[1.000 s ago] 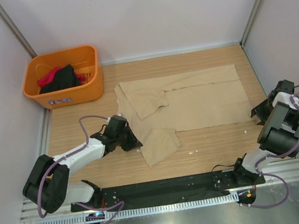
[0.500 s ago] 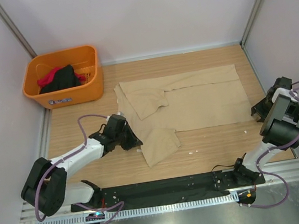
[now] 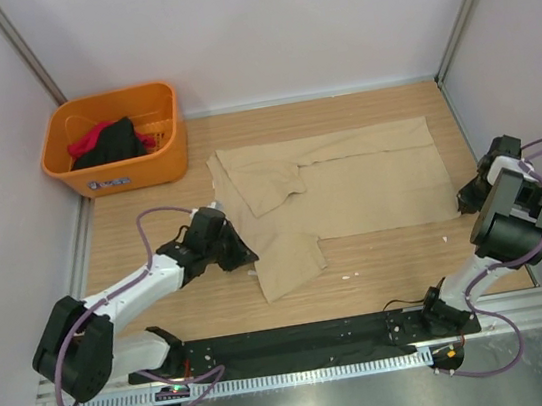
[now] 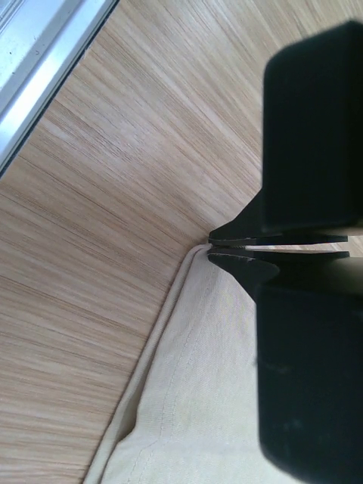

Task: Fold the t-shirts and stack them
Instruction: Fold the tshirt

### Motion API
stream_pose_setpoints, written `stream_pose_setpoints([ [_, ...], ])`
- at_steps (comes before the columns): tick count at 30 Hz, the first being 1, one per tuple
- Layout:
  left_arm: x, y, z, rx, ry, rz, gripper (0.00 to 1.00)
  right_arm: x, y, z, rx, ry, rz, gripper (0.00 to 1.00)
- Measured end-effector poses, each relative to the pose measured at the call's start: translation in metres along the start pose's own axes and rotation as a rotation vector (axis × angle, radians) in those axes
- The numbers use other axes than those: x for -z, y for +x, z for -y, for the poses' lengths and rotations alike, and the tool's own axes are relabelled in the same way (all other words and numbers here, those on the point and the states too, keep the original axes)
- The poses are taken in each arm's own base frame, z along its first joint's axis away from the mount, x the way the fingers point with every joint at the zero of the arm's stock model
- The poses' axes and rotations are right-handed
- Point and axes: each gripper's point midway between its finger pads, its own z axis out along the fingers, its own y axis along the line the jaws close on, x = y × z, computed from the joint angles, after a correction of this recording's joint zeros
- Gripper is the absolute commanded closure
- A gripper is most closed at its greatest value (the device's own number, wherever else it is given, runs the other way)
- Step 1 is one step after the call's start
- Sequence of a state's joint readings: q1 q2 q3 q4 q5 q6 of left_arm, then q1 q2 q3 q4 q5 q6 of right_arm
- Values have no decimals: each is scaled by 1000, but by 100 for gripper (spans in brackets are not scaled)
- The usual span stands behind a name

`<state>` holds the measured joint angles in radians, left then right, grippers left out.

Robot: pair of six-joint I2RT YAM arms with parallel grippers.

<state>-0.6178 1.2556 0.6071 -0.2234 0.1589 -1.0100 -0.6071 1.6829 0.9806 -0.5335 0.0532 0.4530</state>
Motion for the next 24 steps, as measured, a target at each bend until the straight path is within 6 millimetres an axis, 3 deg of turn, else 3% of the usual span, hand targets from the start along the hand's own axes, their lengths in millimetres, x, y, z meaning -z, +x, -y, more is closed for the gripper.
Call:
stream_pose_setpoints([
  [9, 31, -4, 19, -41, 86, 53, 100, 5, 7, 11, 11, 49, -4, 99],
  [16, 33, -15, 28, -78, 51, 57, 100, 12, 16, 11, 31, 67, -47, 99],
  [24, 32, -63, 59, -114, 42, 127, 100, 45, -19, -28, 82, 4, 22, 99],
])
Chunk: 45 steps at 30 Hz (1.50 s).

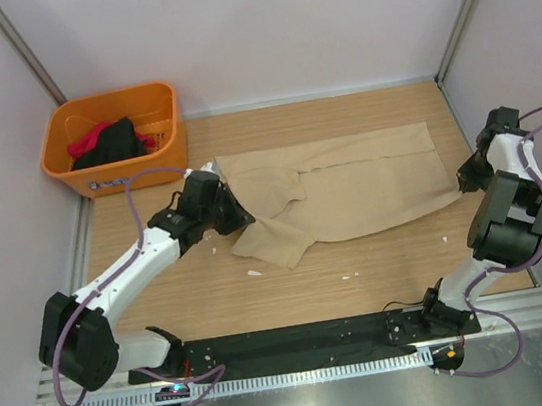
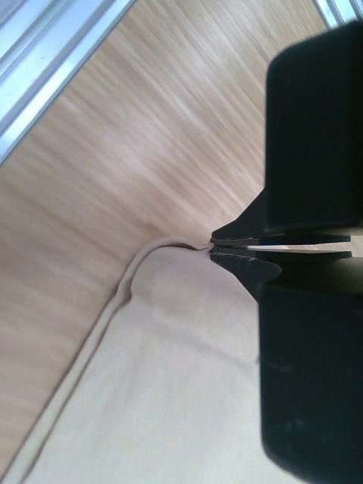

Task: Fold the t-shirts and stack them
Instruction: Fold the tshirt

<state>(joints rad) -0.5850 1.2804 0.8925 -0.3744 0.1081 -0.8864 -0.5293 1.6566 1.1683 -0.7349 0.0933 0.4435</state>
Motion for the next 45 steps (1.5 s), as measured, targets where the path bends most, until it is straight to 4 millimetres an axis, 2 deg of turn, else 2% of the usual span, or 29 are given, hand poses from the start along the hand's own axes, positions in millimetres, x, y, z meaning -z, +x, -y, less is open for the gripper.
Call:
stream_pose_setpoints([
  [3, -6, -24, 2, 21, -10, 27, 100, 9, -14, -14, 15, -26, 23, 99],
  [7, -22, -51, -3, 57, -36, 37, 100, 5, -26, -27, 32, -35, 9, 99],
  [13, -36, -77, -8, 86, -59, 39, 100, -10, -32, -47, 66, -42, -44, 99],
  [18, -37, -96, -5, 101, -54, 62, 100, -12, -40, -70, 95, -69, -46, 99],
  [23, -41, -115, -5, 117, -54, 84, 100, -13, -46, -84, 110, -86, -43, 99],
  [35, -58, -139, -4, 130, -53, 89, 100, -16, -68, -101, 105, -105, -27, 99],
  [45, -73, -148, -17, 156, -86, 76, 100, -36, -73, -111, 95, -107, -55, 99],
])
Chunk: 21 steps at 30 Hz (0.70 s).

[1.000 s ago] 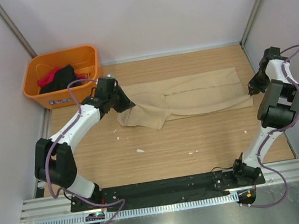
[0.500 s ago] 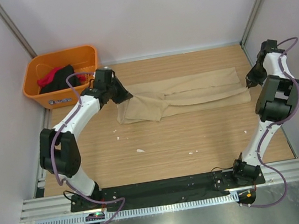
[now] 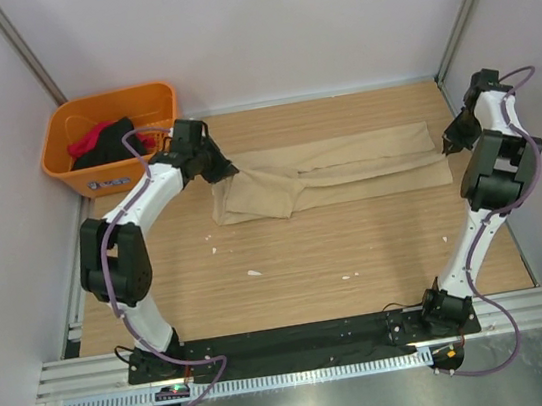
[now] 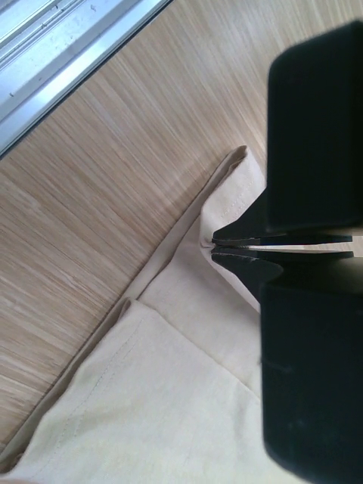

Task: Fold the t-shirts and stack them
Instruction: Fold the tshirt

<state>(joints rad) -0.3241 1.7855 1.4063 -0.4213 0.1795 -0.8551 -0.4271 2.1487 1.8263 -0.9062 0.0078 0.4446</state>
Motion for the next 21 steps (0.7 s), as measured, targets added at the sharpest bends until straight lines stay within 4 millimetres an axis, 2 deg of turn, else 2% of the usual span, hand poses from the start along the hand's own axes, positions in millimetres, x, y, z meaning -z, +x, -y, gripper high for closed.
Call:
stream_pose_setpoints([
  [13, -13, -14, -7, 21, -25, 0, 100, -14, -8, -16, -5, -41, -16, 98],
  [21, -30, -11, -18, 31, -56, -27, 100, -26, -2, -17, -4, -34, -40, 97],
])
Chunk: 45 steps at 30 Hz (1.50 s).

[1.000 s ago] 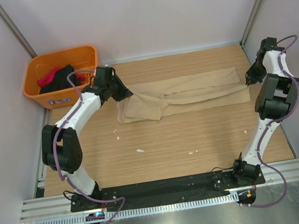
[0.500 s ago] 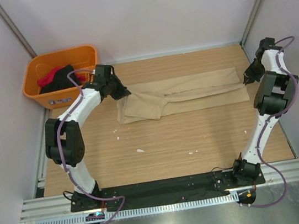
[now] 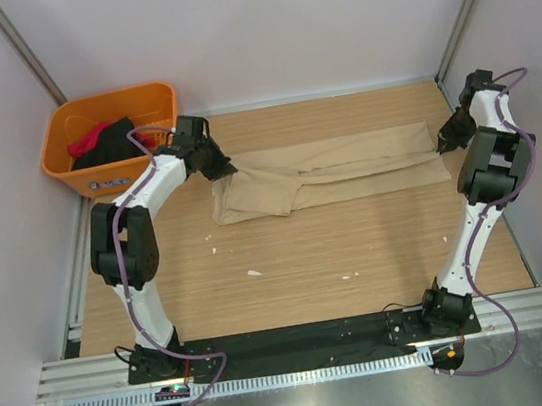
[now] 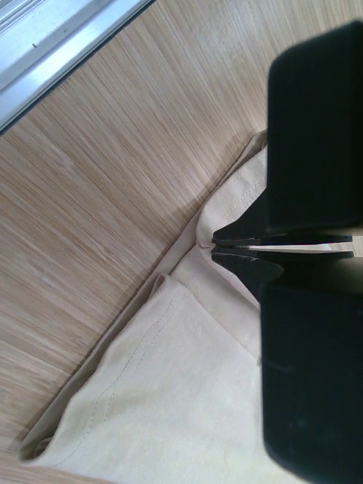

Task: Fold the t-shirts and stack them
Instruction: Fold the tshirt

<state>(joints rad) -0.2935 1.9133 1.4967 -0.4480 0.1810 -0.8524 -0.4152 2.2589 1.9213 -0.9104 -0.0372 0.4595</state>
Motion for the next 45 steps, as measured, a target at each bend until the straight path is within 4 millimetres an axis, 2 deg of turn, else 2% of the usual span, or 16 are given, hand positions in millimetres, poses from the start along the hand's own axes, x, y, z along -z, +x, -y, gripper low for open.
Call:
stream_pose_setpoints([
  [7, -11, -3, 0, 2, -7, -11, 99, -2, -5, -2, 1, -3, 6, 96],
  [10, -12, -4, -2, -2, -19, -10, 93, -6, -6, -3, 1, -2, 4, 88],
  [11, -13, -5, -3, -12, -26, -8, 86, -7, -6, -3, 1, -2, 3, 83],
  [16, -23, -26, -4, -88, -90, 24, 66, -19, -16, -8, 3, -4, 14, 64],
  [18, -22, -34, -7, -133, -125, 42, 52, -19, -20, -7, 9, 2, 25, 55],
  [19, -20, -35, -9, -159, -143, 47, 51, -18, -20, -6, 13, 11, 28, 52],
  [23, 5, -34, -10, -258, -189, 71, 49, -1, -21, -4, 38, 41, 66, 42],
  [26, 37, -22, 1, -319, -164, 84, 50, 29, -13, -8, 80, 48, 104, 39],
  [29, 74, -1, 15, -364, -84, 93, 50, 66, -1, -29, 136, 11, 154, 38],
  [31, 90, 19, 15, -380, -36, 69, 50, 87, 13, -47, 180, -28, 180, 37],
  [34, 92, 44, 0, -380, -15, 15, 51, 103, 47, -78, 249, -117, 187, 39],
  [36, 85, 62, -16, -371, -23, -42, 53, 100, 84, -98, 294, -190, 136, 41],
  [39, 76, 88, -37, -352, -36, -128, 55, 81, 151, -129, 336, -330, 18, 41],
  [40, 76, 93, -39, -346, -33, -146, 55, 71, 185, -139, 352, -384, -45, 40],
  [43, 76, 100, -35, -330, 0, -175, 55, 58, 263, -150, 379, -462, -211, 37],
  [45, 76, 101, -31, -327, 23, -172, 55, 61, 305, -162, 411, -510, -286, 37],
])
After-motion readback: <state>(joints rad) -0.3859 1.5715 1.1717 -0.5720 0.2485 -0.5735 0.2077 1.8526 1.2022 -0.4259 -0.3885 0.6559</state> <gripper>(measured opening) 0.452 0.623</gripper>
